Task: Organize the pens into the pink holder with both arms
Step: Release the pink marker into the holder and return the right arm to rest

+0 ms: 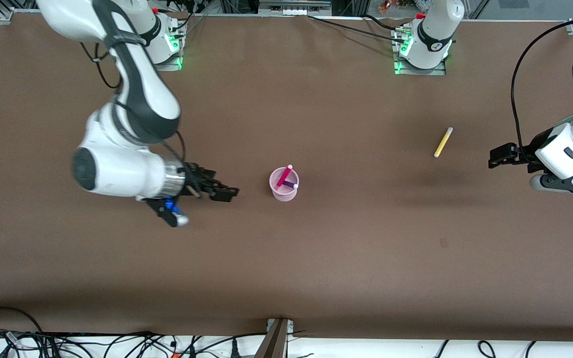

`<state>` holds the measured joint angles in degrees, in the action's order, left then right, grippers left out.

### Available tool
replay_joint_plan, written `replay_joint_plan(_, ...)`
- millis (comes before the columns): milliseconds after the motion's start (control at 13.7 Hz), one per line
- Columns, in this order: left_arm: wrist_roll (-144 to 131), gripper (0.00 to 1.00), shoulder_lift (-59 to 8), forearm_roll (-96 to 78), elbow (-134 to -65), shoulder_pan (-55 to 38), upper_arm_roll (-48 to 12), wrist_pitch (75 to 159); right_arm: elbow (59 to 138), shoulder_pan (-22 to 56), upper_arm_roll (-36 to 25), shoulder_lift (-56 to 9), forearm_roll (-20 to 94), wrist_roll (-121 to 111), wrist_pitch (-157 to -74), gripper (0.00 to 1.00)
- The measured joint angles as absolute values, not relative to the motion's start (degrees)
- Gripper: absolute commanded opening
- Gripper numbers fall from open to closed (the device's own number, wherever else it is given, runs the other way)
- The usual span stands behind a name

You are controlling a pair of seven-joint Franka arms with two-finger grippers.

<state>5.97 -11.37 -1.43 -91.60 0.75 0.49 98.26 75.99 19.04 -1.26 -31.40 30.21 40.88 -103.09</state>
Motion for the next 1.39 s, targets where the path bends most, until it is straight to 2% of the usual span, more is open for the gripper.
replay_joint_plan(293,6.0,1.0,-11.4,-1.4,-91.6,0.8,0.5,98.3,78.5,19.1,-5.5,-24.0,21.9,31.0,-96.1,1.0)
replay_joint_plan(585,6.0,1.0,-11.4,-1.4,-91.6,0.8,0.5,98.4,89.1,19.1,-9.8,-12.8,13.9,19.7,-95.1,1.0)
replay_joint_plan(951,6.0,1.0,-11.4,-1.4,-91.6,0.8,0.5,98.4,100.7,19.3,-10.0,1.2,4.4,14.3,-95.0,1.0)
replay_joint_plan(1098,6.0,1.0,-11.4,-1.4,-91.6,0.7,0.5,98.4,103.1,19.3,-10.0,4.0,3.3,11.7,-95.1,1.0)
replay_joint_plan(1390,6.0,1.0,-11.4,-1.4,-91.6,0.8,0.5,98.4,103.4,19.3,-11.3,4.5,2.6,4.4,-95.8,1.0)
